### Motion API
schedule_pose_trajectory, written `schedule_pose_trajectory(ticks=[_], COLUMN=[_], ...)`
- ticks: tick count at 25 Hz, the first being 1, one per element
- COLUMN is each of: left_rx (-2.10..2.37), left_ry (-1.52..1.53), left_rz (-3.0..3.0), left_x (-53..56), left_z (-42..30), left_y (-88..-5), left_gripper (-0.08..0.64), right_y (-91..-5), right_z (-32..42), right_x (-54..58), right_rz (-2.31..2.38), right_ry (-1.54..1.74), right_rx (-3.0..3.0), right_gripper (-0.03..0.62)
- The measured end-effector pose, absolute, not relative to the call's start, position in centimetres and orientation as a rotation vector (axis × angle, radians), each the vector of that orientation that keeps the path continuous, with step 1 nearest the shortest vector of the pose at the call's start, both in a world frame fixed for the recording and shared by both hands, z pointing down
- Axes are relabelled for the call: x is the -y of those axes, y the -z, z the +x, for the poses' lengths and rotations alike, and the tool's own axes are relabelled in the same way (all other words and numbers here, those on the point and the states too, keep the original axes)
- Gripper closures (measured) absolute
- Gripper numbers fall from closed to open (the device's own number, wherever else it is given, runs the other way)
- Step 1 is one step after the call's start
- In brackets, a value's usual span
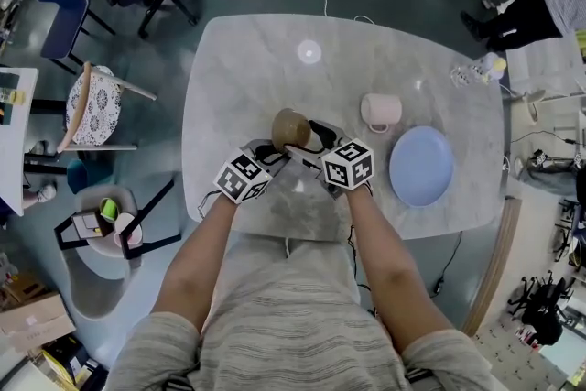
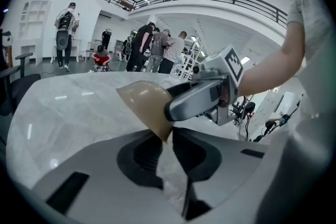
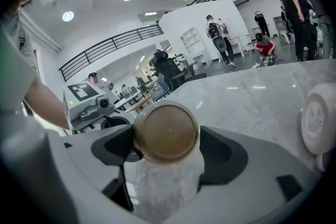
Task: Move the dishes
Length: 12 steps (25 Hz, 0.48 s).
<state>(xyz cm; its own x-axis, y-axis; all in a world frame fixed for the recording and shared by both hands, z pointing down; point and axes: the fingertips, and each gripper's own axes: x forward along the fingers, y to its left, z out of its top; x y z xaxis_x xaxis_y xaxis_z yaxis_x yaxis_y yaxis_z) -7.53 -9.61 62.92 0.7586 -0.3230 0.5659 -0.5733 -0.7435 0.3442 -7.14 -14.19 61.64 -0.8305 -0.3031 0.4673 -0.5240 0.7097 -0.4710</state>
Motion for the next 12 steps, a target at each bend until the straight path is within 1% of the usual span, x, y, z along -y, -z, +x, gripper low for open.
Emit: schedule_pose_trajectory(ticks=[1,5,12], left_rx=[0.675,0.651,0.598], left_ry=[-0.677,-0.763,-1.089], left_rz=[2.456,2.505,2.582], left_x=[9.6,9.3,8.8], left_z=[-7.5,-6.9,-6.1], left_y=[-63.0,-63.5,-64.4], left_gripper=[0.521,0.529,0.529], right_y=[-61.7,-62.1,-61.5], right_z=[-7.1,-6.9,-6.0], right_x=[14.1,13.5,13.7], right_rz=[0.637,0.608,0.66], right_ry=[-0.856,-0.817,-0.769], right_rx=[2.558,2.545,2.548], right_gripper=[0.181,0.181,0.181])
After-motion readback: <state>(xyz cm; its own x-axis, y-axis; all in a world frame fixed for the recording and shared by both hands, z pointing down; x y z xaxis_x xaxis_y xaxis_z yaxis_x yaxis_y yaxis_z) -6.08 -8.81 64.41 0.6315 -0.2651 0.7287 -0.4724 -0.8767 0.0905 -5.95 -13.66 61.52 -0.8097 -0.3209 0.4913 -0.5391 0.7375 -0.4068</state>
